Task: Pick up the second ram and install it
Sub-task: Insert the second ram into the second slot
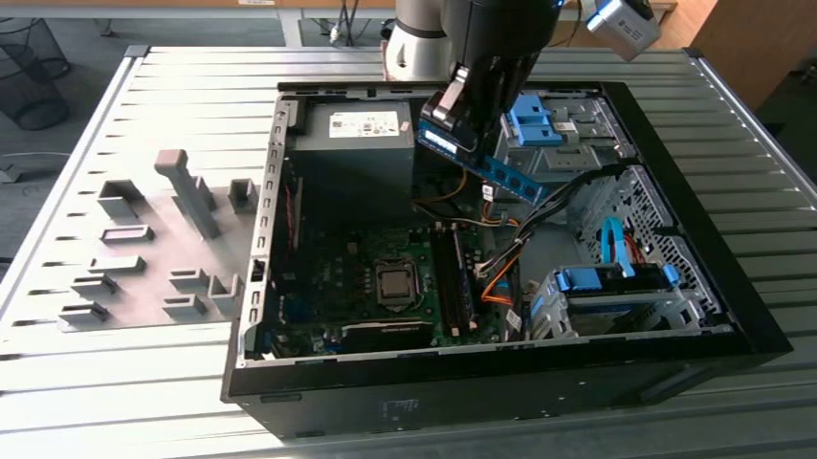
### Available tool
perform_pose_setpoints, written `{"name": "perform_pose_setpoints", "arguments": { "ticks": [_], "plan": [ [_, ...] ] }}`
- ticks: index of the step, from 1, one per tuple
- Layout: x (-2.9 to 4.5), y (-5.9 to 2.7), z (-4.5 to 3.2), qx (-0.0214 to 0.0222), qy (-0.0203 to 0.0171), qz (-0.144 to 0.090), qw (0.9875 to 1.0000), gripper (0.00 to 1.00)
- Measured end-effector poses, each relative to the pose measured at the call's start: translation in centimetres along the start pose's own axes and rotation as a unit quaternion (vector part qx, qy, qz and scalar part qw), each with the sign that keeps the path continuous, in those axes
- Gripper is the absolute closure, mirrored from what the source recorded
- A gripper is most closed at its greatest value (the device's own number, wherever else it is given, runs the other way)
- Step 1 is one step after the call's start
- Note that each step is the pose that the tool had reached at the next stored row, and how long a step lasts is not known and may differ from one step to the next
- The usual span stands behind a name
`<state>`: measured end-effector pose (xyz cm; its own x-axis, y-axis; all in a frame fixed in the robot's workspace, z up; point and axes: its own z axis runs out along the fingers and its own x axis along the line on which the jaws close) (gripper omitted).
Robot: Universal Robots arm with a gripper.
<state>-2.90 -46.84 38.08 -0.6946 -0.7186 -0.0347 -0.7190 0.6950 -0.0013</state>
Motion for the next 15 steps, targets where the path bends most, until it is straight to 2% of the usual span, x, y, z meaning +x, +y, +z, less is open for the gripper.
{"name": "perform_pose_setpoints", "arguments": {
  "ticks": [15],
  "plan": [
    [0.0,0.0,0.02,0.0012,0.0,0.033,0.9994,0.86]
  ]
}}
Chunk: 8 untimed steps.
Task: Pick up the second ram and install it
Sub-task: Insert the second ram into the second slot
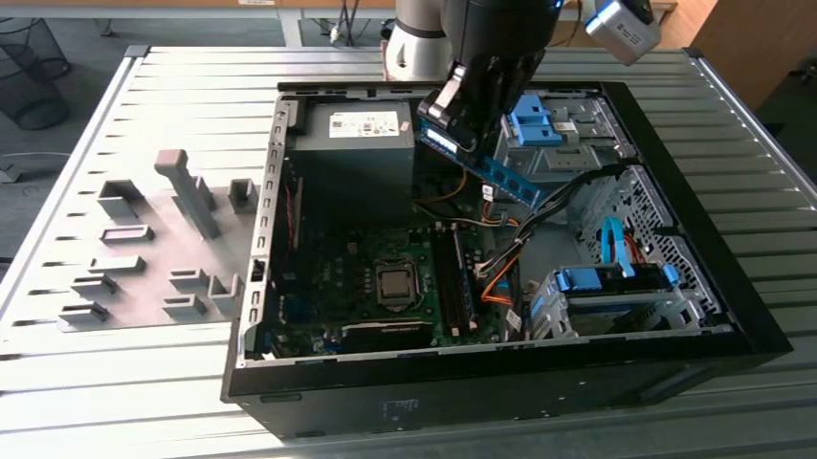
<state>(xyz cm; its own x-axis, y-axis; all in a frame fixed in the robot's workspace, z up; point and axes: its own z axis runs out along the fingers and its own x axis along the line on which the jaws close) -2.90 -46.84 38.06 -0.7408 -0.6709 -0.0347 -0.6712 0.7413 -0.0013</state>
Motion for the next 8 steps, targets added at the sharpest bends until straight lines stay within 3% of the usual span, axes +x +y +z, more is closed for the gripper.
{"name": "perform_pose_setpoints", "arguments": {
  "ticks": [8],
  "plan": [
    [0.0,0.0,0.04,0.0005,0.0001,0.014,0.9999,0.86]
  ]
}}
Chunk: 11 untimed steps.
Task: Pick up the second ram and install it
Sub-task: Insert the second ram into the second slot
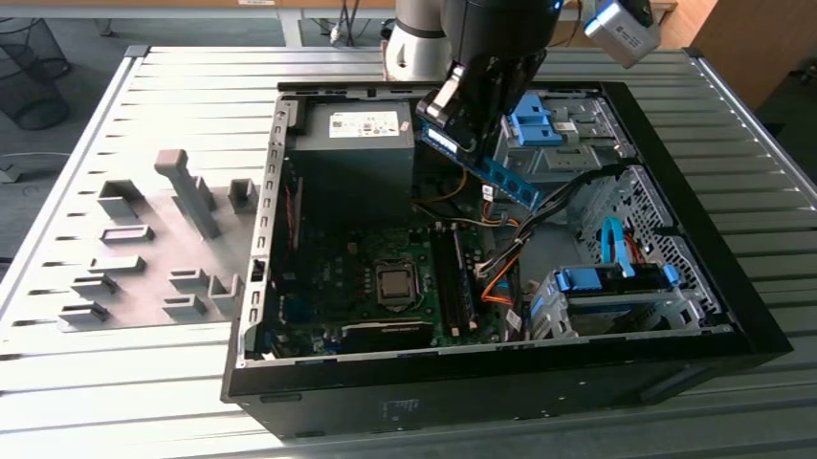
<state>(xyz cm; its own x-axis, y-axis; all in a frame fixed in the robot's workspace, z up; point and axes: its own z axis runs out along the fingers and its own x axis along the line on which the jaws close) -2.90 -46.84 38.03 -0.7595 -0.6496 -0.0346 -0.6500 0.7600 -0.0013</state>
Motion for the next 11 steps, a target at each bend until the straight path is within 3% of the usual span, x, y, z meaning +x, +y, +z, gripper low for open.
{"name": "perform_pose_setpoints", "arguments": {
  "ticks": [8,11],
  "plan": [
    [0.0,0.0,0.03,0.0005,-0.0001,0.016,0.9999,0.86],
    [0.0,0.0,0.04,0.0011,0.0,0.033,0.9995,0.86]
  ]
}}
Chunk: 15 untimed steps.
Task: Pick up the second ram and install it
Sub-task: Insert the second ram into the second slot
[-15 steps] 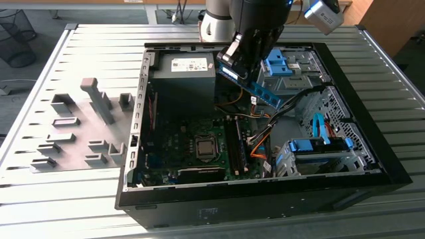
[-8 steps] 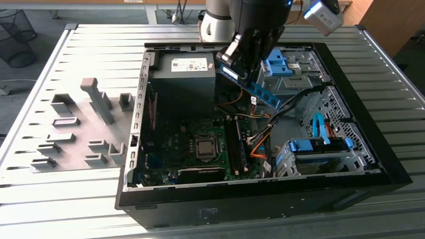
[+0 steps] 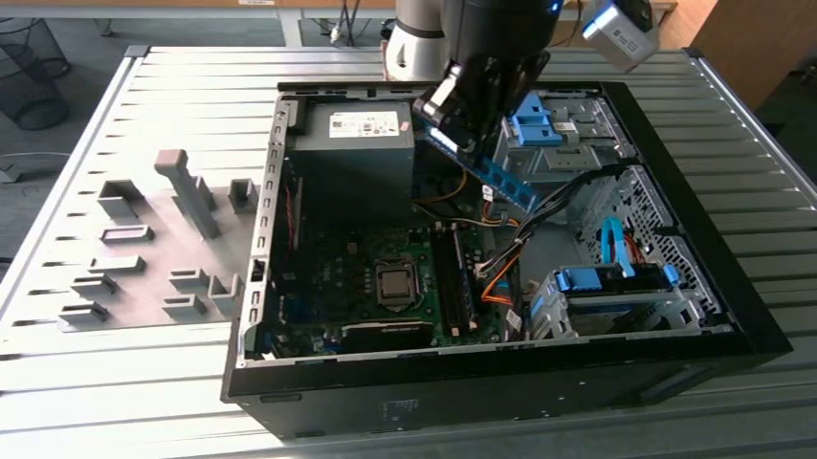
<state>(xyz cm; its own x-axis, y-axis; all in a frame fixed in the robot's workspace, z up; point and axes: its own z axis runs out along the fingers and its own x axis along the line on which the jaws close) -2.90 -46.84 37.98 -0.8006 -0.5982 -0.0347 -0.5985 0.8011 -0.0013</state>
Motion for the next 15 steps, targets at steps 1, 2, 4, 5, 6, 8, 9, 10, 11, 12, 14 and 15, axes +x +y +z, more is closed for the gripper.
{"name": "perform_pose_setpoints", "arguments": {
  "ticks": [1,2,4,5,6,8,9,10,11,12,14,15],
  "plan": [
    [0.0,0.0,0.01,0.0002,0.0,0.007,1.0,0.86],
    [0.0,0.0,0.02,0.0005,0.0,0.016,0.9999,0.86],
    [0.0,0.0,0.04,0.0012,0.0001,0.034,0.9994,0.86],
    [0.0,0.0,0.06,0.0015,0.0001,0.043,0.9991,0.86],
    [0.0,0.0,0.08,0.0018,0.0001,0.052,0.9987,0.86],
    [0.0,0.0,0.12,0.0024,0.0001,0.069,0.9976,0.86],
    [0.0,0.0,0.14,0.0028,0.0002,0.078,0.9969,0.86],
    [0.0,0.0,0.17,0.0031,0.0002,0.088,0.9961,0.86],
    [0.0,0.0,0.2,0.0034,0.0002,0.097,0.9953,0.86],
    [0.0,0.0,0.24,0.0037,0.0001,0.106,0.9944,0.86],
    [0.01,0.0,0.29,0.0043,0.0002,0.124,0.9923,0.86],
    [0.01,0.0,0.32,0.0047,0.0002,0.133,0.9911,0.86]
  ]
}}
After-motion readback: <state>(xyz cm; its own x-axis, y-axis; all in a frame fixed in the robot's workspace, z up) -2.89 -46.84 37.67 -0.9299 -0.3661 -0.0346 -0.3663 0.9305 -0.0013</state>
